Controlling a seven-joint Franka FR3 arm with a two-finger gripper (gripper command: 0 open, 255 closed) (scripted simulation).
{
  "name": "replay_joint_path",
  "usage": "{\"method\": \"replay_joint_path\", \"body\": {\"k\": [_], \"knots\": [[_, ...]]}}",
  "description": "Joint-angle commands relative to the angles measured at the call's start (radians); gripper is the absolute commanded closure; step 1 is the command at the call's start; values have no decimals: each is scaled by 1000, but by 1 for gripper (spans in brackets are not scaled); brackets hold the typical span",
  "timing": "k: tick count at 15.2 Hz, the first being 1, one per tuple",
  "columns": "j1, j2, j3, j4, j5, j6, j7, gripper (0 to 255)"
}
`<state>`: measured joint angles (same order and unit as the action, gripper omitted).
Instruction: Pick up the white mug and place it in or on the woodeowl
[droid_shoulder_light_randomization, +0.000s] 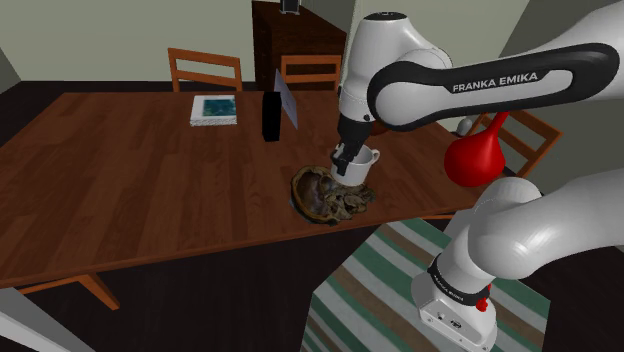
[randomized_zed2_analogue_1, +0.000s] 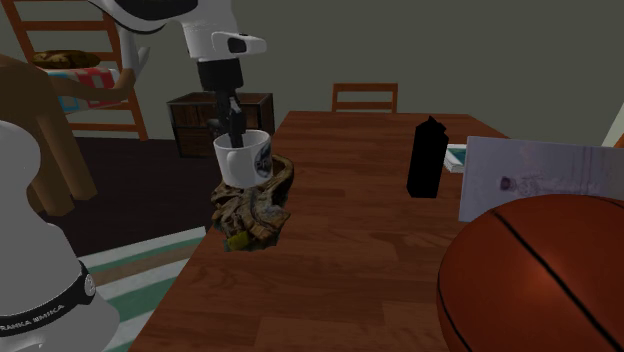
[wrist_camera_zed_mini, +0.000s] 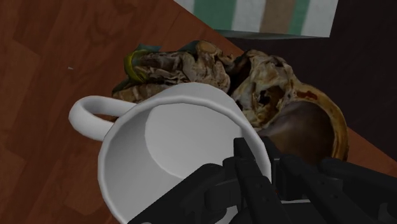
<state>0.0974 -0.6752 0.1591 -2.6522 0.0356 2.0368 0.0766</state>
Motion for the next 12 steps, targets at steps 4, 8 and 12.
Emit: {"method": "replay_joint_path", "body": {"k": [4,8,12], "knots": [[0,10,2,-23,1,35,1,255],[0,10,2,-23,1,35,1,255],[0,10,2,-23,1,35,1,0]]}}
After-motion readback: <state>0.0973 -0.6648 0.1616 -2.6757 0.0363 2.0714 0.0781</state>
